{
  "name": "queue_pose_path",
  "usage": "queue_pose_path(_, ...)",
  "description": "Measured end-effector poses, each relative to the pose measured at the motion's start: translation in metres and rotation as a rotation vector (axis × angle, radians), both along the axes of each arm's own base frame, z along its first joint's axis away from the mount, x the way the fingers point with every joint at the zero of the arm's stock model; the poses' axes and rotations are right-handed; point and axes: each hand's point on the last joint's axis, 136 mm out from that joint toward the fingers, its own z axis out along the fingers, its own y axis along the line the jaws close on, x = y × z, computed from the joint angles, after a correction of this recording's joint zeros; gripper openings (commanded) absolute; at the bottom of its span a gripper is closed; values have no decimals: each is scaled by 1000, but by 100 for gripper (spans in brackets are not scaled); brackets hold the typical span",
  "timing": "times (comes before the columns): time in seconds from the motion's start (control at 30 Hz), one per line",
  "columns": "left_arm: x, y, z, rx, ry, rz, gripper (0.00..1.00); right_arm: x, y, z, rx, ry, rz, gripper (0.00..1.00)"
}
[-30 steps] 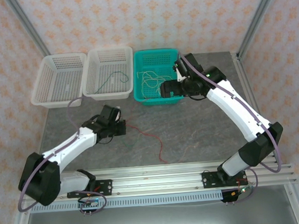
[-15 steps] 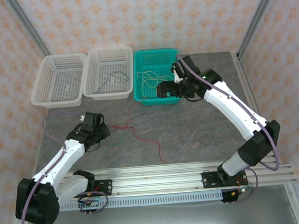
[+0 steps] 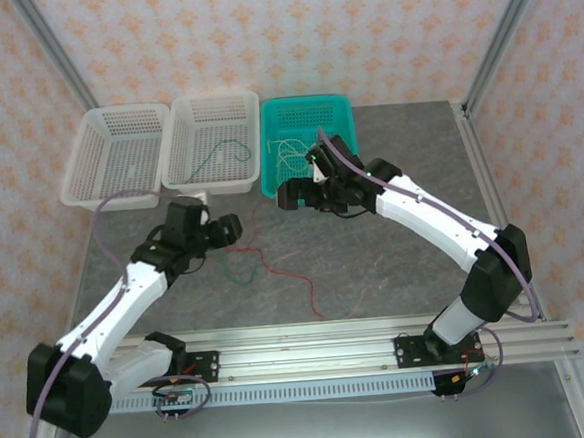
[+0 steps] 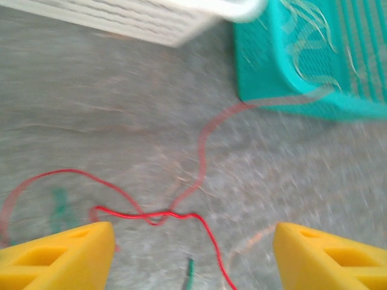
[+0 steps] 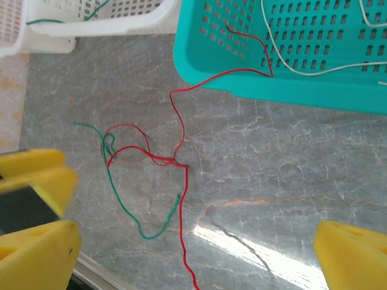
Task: Untangle the cables
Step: Move the cables to the center of the table, then pick up the cables from the middle-left of the table.
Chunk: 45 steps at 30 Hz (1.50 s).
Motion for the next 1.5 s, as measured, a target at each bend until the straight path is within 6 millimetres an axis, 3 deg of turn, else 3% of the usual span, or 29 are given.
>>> queue_pose_path(0.13,4,-46,-14,73,-39,-196,72,6,4,5,28,-34,-5,99)
queue_pose_path(0.4,57,-40,-75,337,-53,-198,74,2,-4,30,52,-100,-6,99)
queue_pose_path(0.43,65,-44,-79,347,-54,-204,69,2,-5,33,53,-107,-8,99)
queue_pose_path(0.5,80,-51,-83,355,-72,-211,50,2,-6,34,51,-114,-15,99)
queue_pose_path(0.57,93,-55,-80,357,-106,-195,6,3,-7,34,47,-116,-20,99)
queue_pose_path(0.6,96,-55,-77,356,-121,-186,0,3,-8,34,45,-117,-22,99)
queue_pose_path(0.73,95,-39,-62,338,-173,-108,0,4,-12,34,35,-125,-38,99)
queue_pose_path(0.97,62,35,-33,223,-199,161,0,4,-16,36,30,-132,-50,99)
queue_pose_path(1.1,47,50,-40,207,-138,231,0,6,-16,33,28,-128,-52,99)
queue_pose_path(1.27,30,64,-69,229,-5,305,0,9,-12,23,15,-103,-46,99)
queue_pose_path(1.33,26,67,-82,234,46,320,17,9,-11,21,15,-97,-48,99)
queue_pose_path(1.4,24,62,-94,224,87,304,43,9,-11,21,15,-94,-46,99)
queue_pose_path(1.5,25,49,-94,193,88,249,67,7,-10,21,20,-88,-43,99)
